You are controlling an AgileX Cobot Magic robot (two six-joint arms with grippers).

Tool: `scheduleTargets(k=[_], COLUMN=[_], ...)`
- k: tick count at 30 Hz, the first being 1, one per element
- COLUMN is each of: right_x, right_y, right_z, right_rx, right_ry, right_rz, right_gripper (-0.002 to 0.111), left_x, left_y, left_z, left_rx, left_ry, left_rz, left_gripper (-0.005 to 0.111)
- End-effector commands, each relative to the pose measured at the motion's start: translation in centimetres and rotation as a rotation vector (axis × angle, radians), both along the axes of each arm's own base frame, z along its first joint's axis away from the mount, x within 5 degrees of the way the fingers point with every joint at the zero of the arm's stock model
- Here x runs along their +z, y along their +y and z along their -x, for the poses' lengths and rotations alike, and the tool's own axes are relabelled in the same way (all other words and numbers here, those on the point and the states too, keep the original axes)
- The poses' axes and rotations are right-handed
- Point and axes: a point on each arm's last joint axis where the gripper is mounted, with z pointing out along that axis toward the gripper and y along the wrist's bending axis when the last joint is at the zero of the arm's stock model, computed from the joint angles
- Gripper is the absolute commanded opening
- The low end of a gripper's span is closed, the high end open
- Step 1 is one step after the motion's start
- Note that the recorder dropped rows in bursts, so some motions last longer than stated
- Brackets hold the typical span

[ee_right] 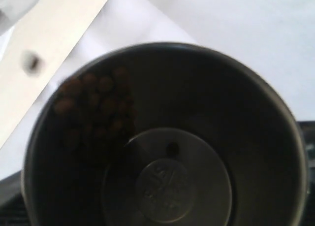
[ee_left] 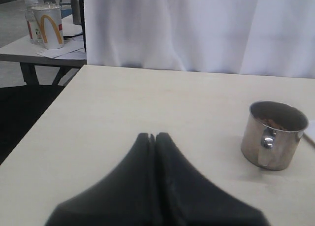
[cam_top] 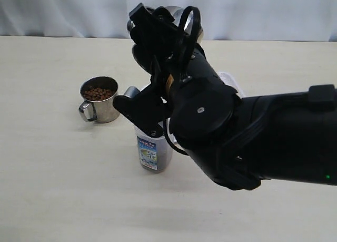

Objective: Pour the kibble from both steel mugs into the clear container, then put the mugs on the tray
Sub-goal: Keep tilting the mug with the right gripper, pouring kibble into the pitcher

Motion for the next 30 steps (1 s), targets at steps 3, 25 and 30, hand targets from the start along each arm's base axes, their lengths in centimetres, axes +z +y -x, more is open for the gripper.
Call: scheduleTargets(k=[3, 25, 30], right_x=[0.49, 0.59, 0.77], right_y=[-0.10, 0.15, 0.22], right_z=[-0.05, 0.41, 0.77], right_rx=[-0.007, -0.007, -0.018], right_ry=[-0.037, -0.050, -0.073], right_rz=[0.015, 0.017, 0.044], right_gripper=[0.004, 0.004, 0.004], left_x=[-0.11, -0.07, -0.07], left_y=[-0.05, -0.05, -0.05], left_z=[-0.01, -0.02, -0.02], left_rx=[-0.008, -0.008, -0.008], left_ry=[0.002, -0.002, -0.002], left_rz=[0.008, 0.007, 0.007], left_gripper=[0.000, 0.000, 0.000])
